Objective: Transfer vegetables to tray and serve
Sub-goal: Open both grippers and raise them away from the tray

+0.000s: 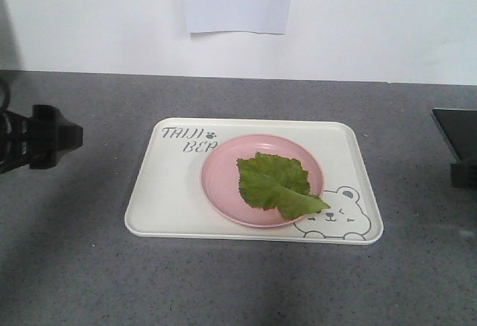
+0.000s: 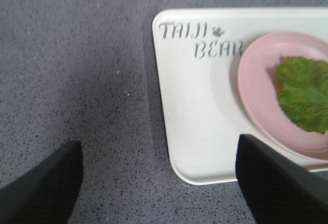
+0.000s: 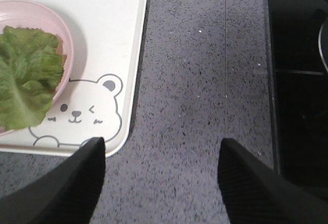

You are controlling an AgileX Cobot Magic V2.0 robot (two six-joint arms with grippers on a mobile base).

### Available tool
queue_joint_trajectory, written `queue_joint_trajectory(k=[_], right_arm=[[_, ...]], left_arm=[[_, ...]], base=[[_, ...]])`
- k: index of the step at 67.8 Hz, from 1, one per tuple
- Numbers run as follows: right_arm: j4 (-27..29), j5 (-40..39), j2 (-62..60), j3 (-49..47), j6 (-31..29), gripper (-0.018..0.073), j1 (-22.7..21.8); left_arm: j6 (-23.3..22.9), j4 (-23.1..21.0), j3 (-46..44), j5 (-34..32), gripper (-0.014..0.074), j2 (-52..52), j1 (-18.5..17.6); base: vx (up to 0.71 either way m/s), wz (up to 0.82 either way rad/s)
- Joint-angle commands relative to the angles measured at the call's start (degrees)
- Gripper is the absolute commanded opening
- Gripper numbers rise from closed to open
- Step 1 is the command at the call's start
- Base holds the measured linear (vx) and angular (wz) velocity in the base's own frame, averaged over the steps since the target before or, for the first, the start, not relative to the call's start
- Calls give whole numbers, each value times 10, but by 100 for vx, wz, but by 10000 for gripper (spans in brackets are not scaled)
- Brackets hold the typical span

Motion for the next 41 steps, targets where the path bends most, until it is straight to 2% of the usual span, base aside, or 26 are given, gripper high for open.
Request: queue_joint_trajectory(k=[1, 14, 23, 31, 41], right_arm=[[-13, -37, -57, 19, 7, 470, 0], [-13, -48, -153, 76, 11, 439, 0], [-14, -48, -191, 87, 12, 361, 0], [-15, -41, -209, 87, 12, 236, 0], [-15, -41, -212, 87, 12, 50, 0]], left_arm=[[-8, 4, 38, -83, 586, -65, -4], [-8, 4, 132, -141, 584, -162, -4], [-8, 4, 179, -159, 538, -212, -4], [-8, 4, 202, -161, 426, -240, -4], [-8, 4, 207, -158, 206, -257, -4]], base=[[0, 0], [0, 0], [0, 0], [0, 0], [0, 0]])
